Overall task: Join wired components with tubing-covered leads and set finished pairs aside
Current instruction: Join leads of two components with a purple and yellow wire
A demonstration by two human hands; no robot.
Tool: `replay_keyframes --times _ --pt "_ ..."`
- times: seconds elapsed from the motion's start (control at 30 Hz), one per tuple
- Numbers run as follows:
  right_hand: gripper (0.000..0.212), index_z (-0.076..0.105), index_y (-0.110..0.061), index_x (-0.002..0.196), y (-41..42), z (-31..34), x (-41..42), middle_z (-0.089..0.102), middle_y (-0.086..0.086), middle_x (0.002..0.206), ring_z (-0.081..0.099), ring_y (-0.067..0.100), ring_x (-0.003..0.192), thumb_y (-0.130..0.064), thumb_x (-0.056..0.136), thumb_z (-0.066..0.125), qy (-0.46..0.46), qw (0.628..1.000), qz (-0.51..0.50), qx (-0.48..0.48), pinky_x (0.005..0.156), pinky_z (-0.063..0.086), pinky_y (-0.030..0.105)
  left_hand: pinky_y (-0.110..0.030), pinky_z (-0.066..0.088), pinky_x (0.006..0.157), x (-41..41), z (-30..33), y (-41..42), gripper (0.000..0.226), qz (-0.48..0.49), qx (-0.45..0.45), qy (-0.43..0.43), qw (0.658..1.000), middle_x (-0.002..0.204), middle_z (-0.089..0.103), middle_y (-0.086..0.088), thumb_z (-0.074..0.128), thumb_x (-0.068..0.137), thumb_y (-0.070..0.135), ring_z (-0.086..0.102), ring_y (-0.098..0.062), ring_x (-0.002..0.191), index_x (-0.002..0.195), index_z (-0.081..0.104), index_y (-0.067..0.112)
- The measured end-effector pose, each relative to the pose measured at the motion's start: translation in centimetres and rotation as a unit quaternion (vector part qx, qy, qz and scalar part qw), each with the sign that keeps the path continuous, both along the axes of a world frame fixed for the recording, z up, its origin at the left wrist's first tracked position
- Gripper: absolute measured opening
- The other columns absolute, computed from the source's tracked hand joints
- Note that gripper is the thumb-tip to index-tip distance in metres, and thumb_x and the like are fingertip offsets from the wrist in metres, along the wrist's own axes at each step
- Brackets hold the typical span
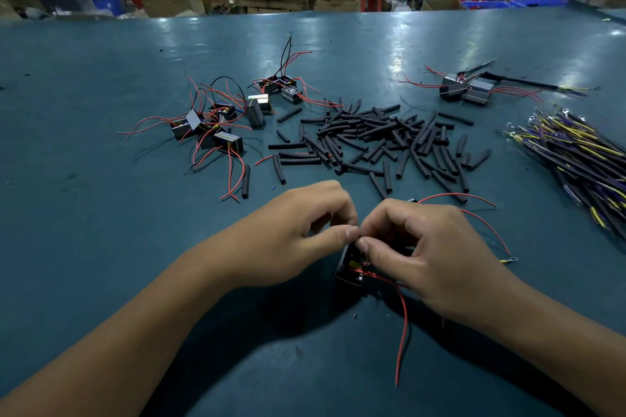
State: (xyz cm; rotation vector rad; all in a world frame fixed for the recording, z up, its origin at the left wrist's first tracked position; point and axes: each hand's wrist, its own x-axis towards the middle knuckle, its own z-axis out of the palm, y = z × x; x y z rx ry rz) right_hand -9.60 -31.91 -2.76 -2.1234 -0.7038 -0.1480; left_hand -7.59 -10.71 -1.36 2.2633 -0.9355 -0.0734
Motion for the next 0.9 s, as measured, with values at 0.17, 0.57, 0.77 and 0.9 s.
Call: replay_keyframes --times 0.17,0.57,0.77,0.9 --pt "0.005 0.068 -0.021 0.081 0.1 -0.1 0.0 0.066 -0.011 0.066 0.063 0.011 0.062 -0.023 0.085 0.07 -0.002 1.0 0.003 -0.005 0.058 0.047 0.021 -0.044 0.026 0.056 -0.4 0.0 -1.0 0.018 0.088 -0.084 0.196 0.973 0.066 0.043 -0.005 0.055 0.084 0.031 0.033 -0.022 0.063 0.072 0.062 0.019" --pt "0.009 0.068 -0.024 0.081 -0.1 -0.1 0.0 0.068 -0.01 0.069 0.063 0.011 0.063 -0.019 0.087 0.073 0.01 1.0 -0.008 -0.004 0.057 0.046 0.018 -0.033 0.05 0.073 0.2 0.2 0.8 0.018 0.001 0.029 -0.132 0.991 0.099 0.053 0.015 0.073 0.09 0.03 0.053 -0.006 0.089 0.104 0.061 0.033" --pt "0.009 0.067 -0.024 0.081 -0.1 -0.2 0.0 0.068 -0.011 0.069 0.063 0.01 0.062 -0.019 0.087 0.071 0.013 1.0 -0.003 0.001 0.057 0.045 0.015 -0.045 0.051 0.066 0.3 0.2 0.6 0.009 -0.023 0.057 -0.235 0.97 0.099 0.059 0.004 0.06 0.096 0.034 0.056 -0.02 0.089 0.104 0.062 0.029" --pt "0.005 0.066 -0.026 0.08 0.0 -0.2 0.0 0.067 -0.01 0.068 0.061 0.009 0.059 -0.026 0.085 0.066 0.01 1.0 -0.004 0.003 0.055 0.045 0.016 -0.045 0.049 0.063 0.3 0.2 0.5 0.018 -0.02 0.073 -0.267 0.961 0.097 0.061 0.001 0.055 0.099 0.028 0.053 -0.02 0.085 0.1 0.07 0.018"
